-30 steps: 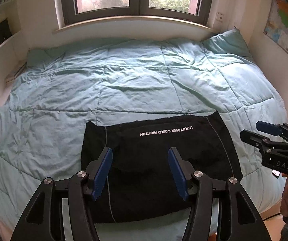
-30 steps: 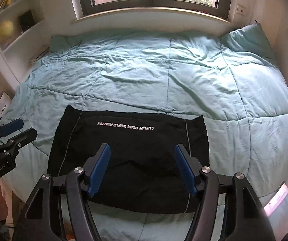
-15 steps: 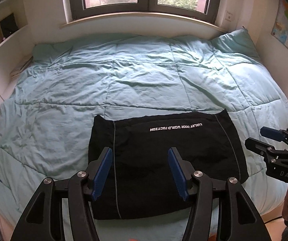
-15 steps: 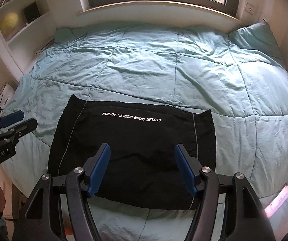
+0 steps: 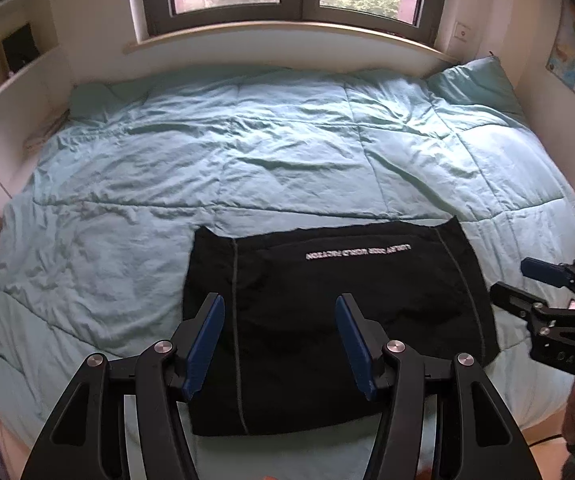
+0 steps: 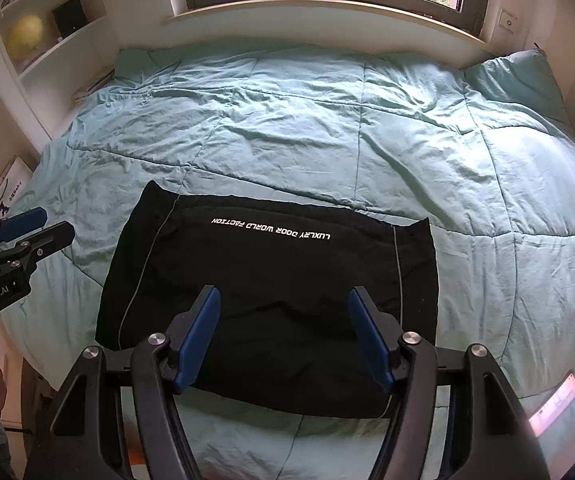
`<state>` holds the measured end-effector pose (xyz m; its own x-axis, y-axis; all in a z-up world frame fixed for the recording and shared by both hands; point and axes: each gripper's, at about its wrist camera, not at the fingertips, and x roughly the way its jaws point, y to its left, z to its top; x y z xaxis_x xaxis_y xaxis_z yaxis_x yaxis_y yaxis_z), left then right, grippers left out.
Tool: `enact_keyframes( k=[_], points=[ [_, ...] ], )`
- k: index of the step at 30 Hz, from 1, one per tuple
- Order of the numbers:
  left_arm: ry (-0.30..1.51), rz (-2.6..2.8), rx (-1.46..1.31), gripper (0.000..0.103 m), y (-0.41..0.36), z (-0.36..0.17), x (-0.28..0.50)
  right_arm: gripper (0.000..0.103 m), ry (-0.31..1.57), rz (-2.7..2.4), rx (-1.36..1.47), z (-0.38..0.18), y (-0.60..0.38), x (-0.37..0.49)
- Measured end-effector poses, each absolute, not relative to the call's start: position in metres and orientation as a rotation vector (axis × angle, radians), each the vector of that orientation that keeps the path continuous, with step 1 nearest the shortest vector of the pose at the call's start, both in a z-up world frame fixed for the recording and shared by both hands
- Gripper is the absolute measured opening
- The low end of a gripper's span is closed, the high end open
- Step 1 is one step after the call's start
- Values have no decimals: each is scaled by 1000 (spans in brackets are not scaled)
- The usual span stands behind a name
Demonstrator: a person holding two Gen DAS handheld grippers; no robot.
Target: Fold large clothes
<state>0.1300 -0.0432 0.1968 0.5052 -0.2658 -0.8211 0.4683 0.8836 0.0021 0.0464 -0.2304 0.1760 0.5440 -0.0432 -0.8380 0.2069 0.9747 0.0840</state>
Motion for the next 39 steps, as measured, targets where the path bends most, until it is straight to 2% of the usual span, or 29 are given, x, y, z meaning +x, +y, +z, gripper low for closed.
enact_keyframes(
  k=[39],
  points=[
    [938,-440,316,59,-66,189,140,69,1049,-159,191,152,-255,44]
  ],
)
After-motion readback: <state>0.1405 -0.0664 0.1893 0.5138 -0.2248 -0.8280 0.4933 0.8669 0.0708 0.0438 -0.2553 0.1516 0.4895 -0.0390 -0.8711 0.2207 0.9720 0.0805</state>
